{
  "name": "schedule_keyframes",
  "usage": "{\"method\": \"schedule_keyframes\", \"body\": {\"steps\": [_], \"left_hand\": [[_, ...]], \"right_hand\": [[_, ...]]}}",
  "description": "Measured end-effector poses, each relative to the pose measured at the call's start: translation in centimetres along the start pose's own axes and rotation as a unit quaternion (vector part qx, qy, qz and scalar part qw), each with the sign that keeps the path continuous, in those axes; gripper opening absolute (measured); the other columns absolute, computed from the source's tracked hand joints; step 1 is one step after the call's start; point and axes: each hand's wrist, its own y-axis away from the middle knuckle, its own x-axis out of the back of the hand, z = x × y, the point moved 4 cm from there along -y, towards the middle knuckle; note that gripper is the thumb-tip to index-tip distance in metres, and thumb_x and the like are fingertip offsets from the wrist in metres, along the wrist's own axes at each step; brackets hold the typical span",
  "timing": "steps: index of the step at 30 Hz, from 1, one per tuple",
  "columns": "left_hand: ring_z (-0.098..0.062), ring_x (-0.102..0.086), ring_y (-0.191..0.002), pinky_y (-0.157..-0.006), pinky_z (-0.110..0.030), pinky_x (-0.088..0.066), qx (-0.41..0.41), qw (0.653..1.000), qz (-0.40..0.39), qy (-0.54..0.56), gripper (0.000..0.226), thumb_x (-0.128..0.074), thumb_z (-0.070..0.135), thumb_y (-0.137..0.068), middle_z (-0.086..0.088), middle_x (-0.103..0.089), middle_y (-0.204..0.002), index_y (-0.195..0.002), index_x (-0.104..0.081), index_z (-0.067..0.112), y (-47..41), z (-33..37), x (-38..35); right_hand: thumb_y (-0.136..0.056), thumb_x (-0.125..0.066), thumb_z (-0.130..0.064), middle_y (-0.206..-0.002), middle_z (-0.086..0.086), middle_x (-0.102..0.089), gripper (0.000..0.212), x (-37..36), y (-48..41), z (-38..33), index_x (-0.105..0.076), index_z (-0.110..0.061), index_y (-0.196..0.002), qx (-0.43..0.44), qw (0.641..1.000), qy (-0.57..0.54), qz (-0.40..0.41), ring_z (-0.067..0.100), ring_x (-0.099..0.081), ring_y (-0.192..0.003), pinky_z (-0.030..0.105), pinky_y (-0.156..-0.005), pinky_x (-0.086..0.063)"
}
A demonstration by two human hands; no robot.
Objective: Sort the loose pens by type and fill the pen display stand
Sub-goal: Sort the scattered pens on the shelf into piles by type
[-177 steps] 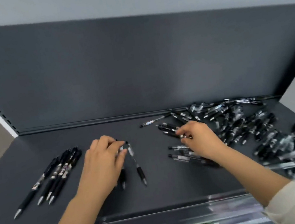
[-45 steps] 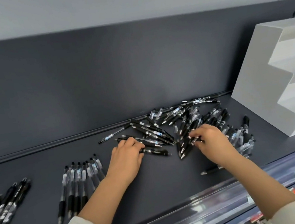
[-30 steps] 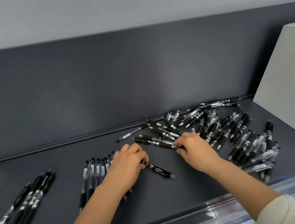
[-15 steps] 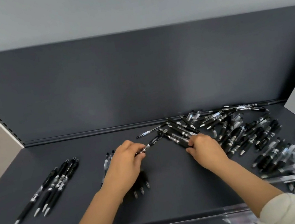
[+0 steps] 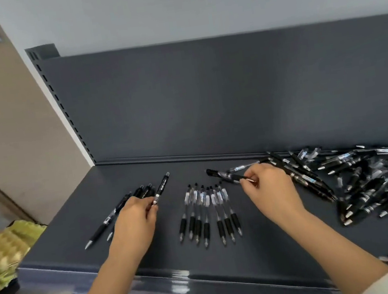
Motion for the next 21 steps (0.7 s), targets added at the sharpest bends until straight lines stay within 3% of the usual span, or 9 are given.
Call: {"method": "schedule_keyframes", "body": {"steps": [5,10,14,17,19,21], "left_hand": [[-0.028,-0.053,-0.072,-0.062,-0.029,-0.037,0.038,0.998,0.022,-0.05,0.016,-0.057,0.015,-0.09,-0.005,-0.047,-0.079,-0.098,-0.07,0.012,-0.1,-4.6,2.3],[-0.032,-0.057,-0.083,-0.072,-0.034,-0.044,0.041,0.997,0.014,-0.065,0.019,-0.057,0.016,-0.09,-0.012,-0.055,-0.087,-0.102,-0.071,0.011,-0.4,-7.0,3.0],[-0.029,-0.057,-0.084,-0.07,-0.031,-0.043,0.031,0.998,0.0,-0.058,0.02,-0.055,0.018,-0.09,-0.006,-0.051,-0.085,-0.104,-0.069,0.014,-0.9,-7.9,2.6],[-0.028,-0.058,-0.084,-0.068,-0.029,-0.043,0.021,0.999,-0.003,-0.04,0.024,-0.057,0.017,-0.089,-0.006,-0.053,-0.086,-0.11,-0.066,0.017,-1.0,-8.2,2.2],[-0.028,-0.059,-0.086,-0.071,-0.029,-0.044,0.023,0.999,-0.001,-0.032,0.028,-0.058,0.017,-0.089,-0.008,-0.057,-0.093,-0.116,-0.064,0.016,-1.1,-8.5,2.1],[-0.027,-0.06,-0.084,-0.069,-0.028,-0.043,0.02,0.999,0.0,-0.025,0.028,-0.059,0.019,-0.089,-0.007,-0.057,-0.092,-0.115,-0.064,0.016,-1.2,-8.8,2.1]], "right_hand": [[-0.088,-0.059,-0.025,-0.078,-0.01,-0.054,0.008,-2.4,0.7,-6.0,-0.06,-0.019,-0.083,0.057,0.995,-0.079,-0.008,0.006,-0.051,-0.07,0.022,-0.067,-0.041],[-0.086,-0.056,-0.019,-0.08,-0.001,-0.055,0.009,-7.5,2.3,-10.5,-0.058,-0.012,-0.081,0.106,0.99,-0.06,-0.071,0.018,-0.054,-0.071,0.031,-0.068,-0.046],[-0.068,-0.073,-0.01,-0.066,-0.002,-0.053,0.017,-10.0,3.1,-12.8,-0.056,-0.013,-0.068,0.188,0.979,0.003,-0.073,0.015,-0.053,-0.054,0.023,-0.043,-0.04],[-0.062,-0.079,-0.014,-0.071,-0.003,-0.055,0.02,-11.7,3.6,-13.9,-0.061,-0.016,-0.07,0.242,0.963,0.054,-0.101,0.014,-0.055,-0.054,0.024,-0.033,-0.042],[-0.07,-0.073,-0.011,-0.084,0.001,-0.058,0.014,-12.7,3.8,-14.3,-0.064,-0.013,-0.08,0.264,0.952,0.042,-0.149,0.019,-0.059,-0.06,0.031,-0.041,-0.049],[-0.085,-0.056,-0.01,-0.105,0.006,-0.055,0.017,-13.3,3.8,-14.6,-0.062,-0.008,-0.101,0.265,0.945,0.038,-0.189,0.028,-0.061,-0.078,0.039,-0.063,-0.053]]}}
